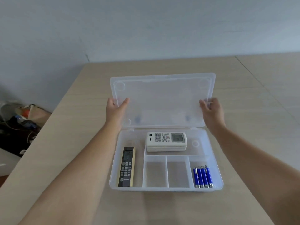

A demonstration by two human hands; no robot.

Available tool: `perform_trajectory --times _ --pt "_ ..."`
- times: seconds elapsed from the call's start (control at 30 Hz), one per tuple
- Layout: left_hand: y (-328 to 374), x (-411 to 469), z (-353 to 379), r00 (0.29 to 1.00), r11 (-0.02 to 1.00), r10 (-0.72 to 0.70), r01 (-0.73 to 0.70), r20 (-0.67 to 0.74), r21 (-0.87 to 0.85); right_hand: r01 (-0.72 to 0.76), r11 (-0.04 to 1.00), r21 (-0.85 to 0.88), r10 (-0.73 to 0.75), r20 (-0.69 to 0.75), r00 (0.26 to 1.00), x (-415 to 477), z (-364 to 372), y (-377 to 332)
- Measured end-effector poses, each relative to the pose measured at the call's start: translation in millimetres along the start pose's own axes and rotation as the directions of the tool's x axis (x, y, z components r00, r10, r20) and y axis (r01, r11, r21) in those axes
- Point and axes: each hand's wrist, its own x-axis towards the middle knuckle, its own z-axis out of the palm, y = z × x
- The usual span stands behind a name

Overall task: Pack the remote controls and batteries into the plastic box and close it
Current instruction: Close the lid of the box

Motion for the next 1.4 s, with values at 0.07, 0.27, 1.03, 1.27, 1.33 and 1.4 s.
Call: perform_trajectory --times 0.07,0.27,1.03,1.27,1.33,1.4 --pt "29 -4 -10 0.988 0.988 0.156 -0.156 0.02 -0.001 0.106 0.994 0.029 -0.104 -0.045 0.994 5 -11 -27" --pt "65 -47 -48 0.894 0.836 0.403 -0.446 0.196 0.318 0.401 0.909 -0.112 -0.408 -0.049 0.911 -29 -46 -61" --pt "-67 -216 -113 0.8 0.16 0.133 -0.6 0.585 0.784 0.626 0.515 -0.585 -0.385 0.495 0.779 -234 -85 49" --pt "-90 -242 -97 0.719 0.141 -0.13 -0.668 0.683 0.73 0.606 0.465 -0.645 -0.033 0.672 0.74 -274 -55 41" --pt "-94 -243 -98 0.725 0.129 -0.144 -0.661 0.673 0.739 0.593 0.453 -0.666 -0.008 0.662 0.749 -274 -51 41" --pt "-97 -243 -98 0.724 0.129 -0.151 -0.66 0.672 0.74 0.6 0.434 -0.672 0.011 0.67 0.743 -274 -52 41"
